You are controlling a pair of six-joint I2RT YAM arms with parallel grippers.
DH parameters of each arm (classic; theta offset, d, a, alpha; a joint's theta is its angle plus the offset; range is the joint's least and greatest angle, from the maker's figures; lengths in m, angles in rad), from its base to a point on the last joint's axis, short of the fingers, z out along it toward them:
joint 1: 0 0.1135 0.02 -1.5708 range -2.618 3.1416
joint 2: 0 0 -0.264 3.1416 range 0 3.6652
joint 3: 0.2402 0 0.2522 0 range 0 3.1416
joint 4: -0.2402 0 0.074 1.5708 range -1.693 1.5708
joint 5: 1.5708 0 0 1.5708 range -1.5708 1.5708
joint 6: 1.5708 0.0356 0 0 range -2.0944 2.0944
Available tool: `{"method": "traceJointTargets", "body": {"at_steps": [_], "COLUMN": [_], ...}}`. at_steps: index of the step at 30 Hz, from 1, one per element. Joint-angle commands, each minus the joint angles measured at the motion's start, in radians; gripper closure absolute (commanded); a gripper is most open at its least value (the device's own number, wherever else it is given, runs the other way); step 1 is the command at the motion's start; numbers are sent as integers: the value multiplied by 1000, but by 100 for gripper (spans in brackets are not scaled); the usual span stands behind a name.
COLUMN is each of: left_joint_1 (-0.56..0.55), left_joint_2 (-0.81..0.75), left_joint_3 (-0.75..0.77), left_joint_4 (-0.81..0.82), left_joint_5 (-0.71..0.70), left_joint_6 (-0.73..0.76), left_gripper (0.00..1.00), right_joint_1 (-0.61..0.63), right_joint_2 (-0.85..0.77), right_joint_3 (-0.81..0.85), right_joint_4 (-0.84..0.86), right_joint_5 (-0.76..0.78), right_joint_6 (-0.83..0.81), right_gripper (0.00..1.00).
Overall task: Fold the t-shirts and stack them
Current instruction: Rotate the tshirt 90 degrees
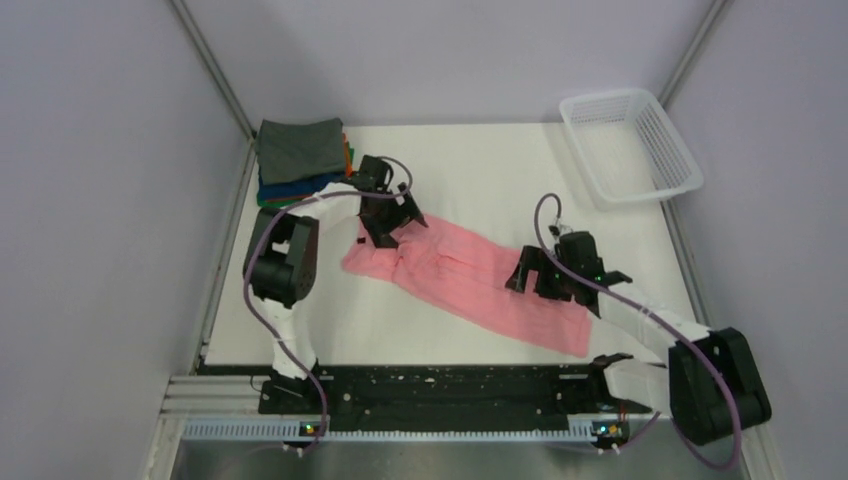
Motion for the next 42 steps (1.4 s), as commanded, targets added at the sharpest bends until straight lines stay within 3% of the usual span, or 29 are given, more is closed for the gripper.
{"method": "traceJointTargets", "body": {"at_steps": [1,8,14,17,20,25,31,37,42], "left_joint_1": [5,-3,-7,-14,-17,4,19,-26,-84], "left_joint_2": [323,707,879,1014,1039,966,838,541,237], "left_joint_3": [432,1008,1100,1315,1331,1325,1329,1285,1119], "left_joint_4": [-138,-166,327,374,460,349,372,233,57], "left_joint_5": [-147,20,192,176,77,-126,-142,-185,-227], "left_joint_6": [73,14,-300,-382,-409,-261,-174,36,190], "left_gripper": [1,1,1,1,1,1,1,1,1], "right_joint_1": [63,188,402,500,567,582,582,582,582], "right_joint_2": [-119,-147,-3,70,125,38,-158,-327,-435], "right_joint_3": [-87,-167,-102,-57,23,65,59,22,-8], "right_joint_4": [-42,68,203,300,288,173,59,-49,-197], "right_joint_5": [-86,-212,-233,-236,-207,-88,-52,141,333], "right_joint_6": [47,148,148,162,131,95,111,195,282], "right_gripper": [1,1,1,1,1,1,1,1,1]}}
